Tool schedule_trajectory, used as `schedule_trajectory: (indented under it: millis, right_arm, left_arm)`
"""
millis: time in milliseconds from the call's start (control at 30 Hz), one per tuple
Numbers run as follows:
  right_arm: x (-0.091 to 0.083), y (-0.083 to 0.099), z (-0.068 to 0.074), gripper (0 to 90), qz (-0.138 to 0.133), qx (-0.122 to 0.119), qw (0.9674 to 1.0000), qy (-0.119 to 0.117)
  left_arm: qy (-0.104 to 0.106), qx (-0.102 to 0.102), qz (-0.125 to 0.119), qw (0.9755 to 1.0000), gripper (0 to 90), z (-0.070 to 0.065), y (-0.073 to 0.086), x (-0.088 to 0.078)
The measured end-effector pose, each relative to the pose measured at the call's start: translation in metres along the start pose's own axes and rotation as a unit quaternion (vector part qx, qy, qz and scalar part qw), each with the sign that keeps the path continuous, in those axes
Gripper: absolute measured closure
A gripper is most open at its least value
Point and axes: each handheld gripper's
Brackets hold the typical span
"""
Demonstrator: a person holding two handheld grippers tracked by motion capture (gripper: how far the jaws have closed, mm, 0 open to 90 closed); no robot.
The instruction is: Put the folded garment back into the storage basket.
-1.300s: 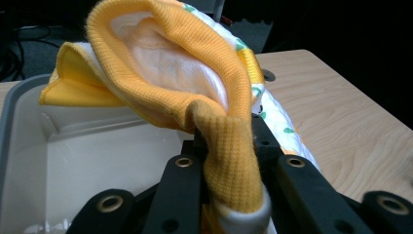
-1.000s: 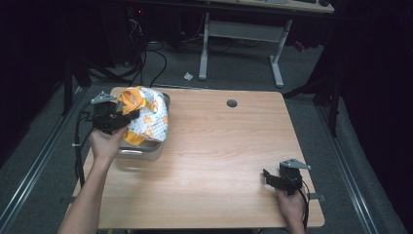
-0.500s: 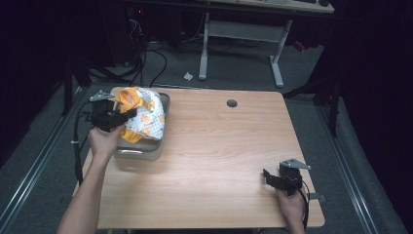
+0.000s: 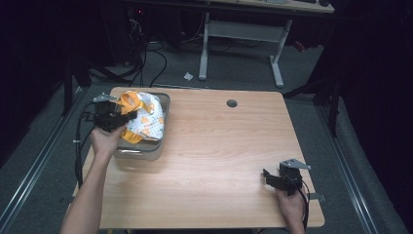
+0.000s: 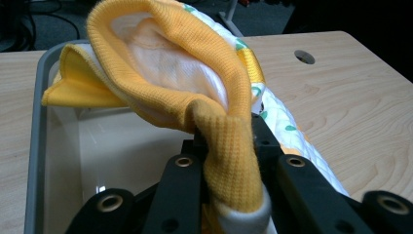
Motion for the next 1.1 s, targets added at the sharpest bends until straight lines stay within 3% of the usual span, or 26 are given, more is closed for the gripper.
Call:
schedule_trajectory:
  millis: [600, 700, 833, 1100]
  right_arm:
    - [0.000, 0.000, 0.000, 28.3, 0.000, 0.000, 1.0000, 0.001]
    - [0.000, 0.000, 0.000, 28.3, 0.000, 0.000, 1.0000, 0.001]
    - [0.000, 0.000, 0.000, 28.2, 0.000, 0.000, 1.0000, 0.001]
    - [0.000, 0.000, 0.000, 28.3, 0.000, 0.000, 1.0000, 0.001]
  left_arm:
    - [-0.007, -0.009, 0.038, 0.9992, 78.2, 0.019, 0.012, 0.023]
    - [-0.012, -0.012, 0.049, 0.9986, 77.9, 0.022, 0.014, 0.028]
    - [-0.022, -0.002, 0.062, 0.9978, 77.7, 0.020, 0.015, 0.034]
    - [-0.048, -0.017, 0.079, 0.9956, 73.6, 0.020, 0.014, 0.038]
Point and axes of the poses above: each handheld gripper's, and its own axes: x roughly forward along the jaws, y roughly out of its underside, z roughly to its left, and after that the axes turned 6 degrees about y, right-handed
